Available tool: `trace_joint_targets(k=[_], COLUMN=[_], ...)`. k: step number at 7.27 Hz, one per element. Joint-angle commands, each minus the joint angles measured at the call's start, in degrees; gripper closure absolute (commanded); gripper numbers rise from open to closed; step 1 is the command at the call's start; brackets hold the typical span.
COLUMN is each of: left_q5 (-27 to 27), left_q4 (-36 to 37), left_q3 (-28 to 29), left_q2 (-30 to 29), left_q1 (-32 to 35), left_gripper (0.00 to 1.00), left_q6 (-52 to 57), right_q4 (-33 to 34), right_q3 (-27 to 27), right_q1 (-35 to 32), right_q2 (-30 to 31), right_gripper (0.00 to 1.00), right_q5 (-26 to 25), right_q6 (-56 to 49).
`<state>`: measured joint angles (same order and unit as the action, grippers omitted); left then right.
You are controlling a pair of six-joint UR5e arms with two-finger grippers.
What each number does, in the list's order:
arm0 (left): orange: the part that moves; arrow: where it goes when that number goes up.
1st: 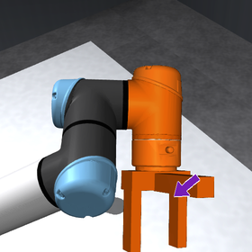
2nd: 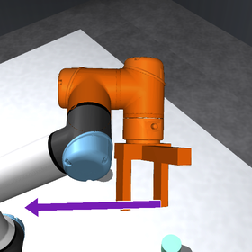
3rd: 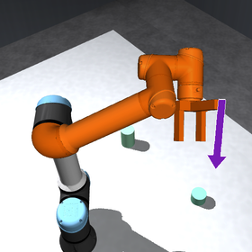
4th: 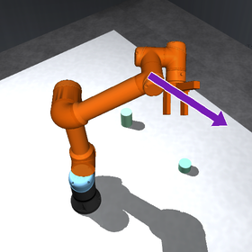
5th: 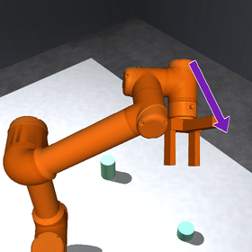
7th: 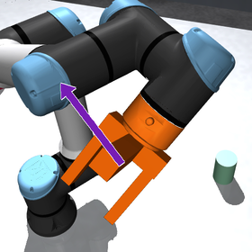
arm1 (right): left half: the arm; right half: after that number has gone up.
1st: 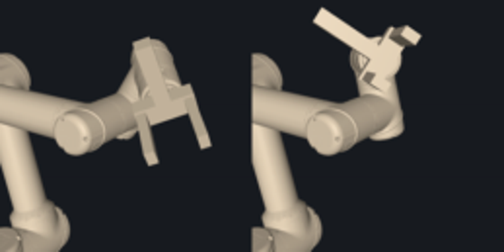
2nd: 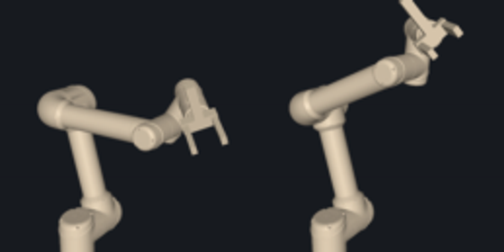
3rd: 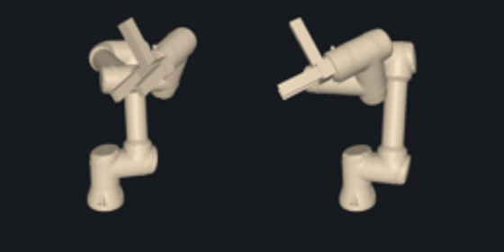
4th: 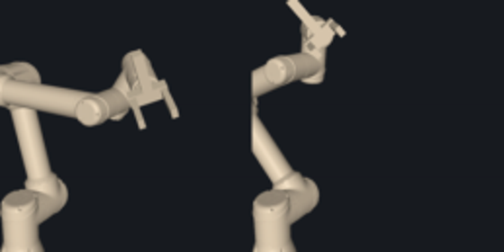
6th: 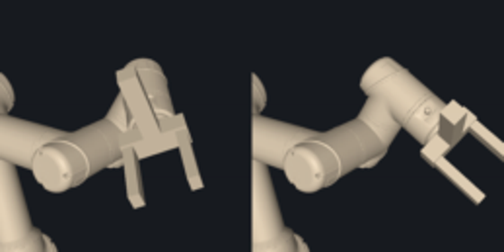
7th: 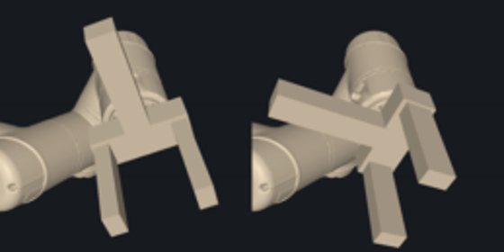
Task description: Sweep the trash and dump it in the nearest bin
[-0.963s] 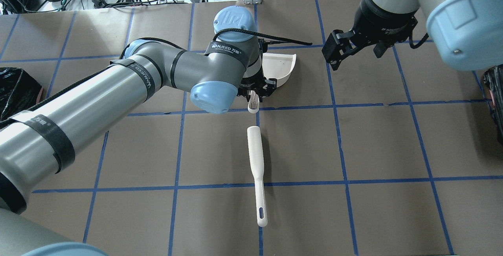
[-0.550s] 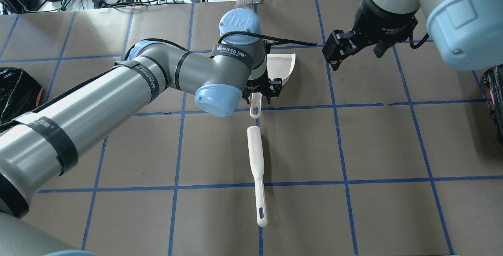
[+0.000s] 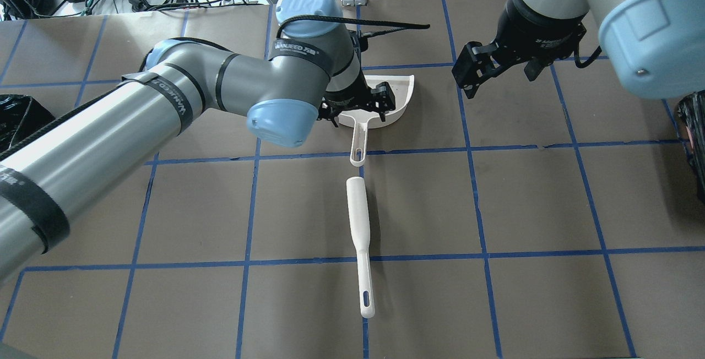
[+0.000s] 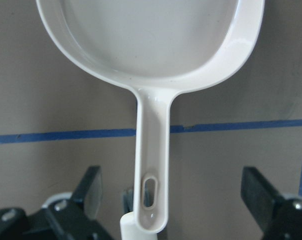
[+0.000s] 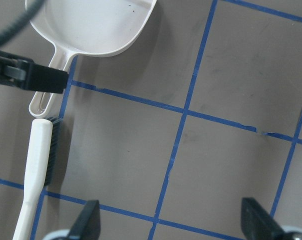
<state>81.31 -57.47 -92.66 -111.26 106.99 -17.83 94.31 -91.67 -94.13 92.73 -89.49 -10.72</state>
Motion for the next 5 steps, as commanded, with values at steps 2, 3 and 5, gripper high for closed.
trace_joint_targets(k=[2,3,5], left_q5=[0.8,3.7,8.3], left_q4=[-9.4,-16.9,-27.0], left_q3=[2.6,5.4,9.0], left_q2=[6.6,9.7,17.4], left_q1=[-12.9,-17.1,-19.7], left_gripper=[0.00,0.00,0.00], left_q6=[16.3,22.5,24.3], right_q4=[0.0,0.0,0.0], right_q3=[0.0,-0.1,-0.1], right_q1=[-0.1,-0.1,-0.1], right_q2=[0.0,0.0,0.0], right_gripper=[0.00,0.00,0.00], right_q5=[0.0,0.0,0.0], right_q6=[0.0,0.0,0.1])
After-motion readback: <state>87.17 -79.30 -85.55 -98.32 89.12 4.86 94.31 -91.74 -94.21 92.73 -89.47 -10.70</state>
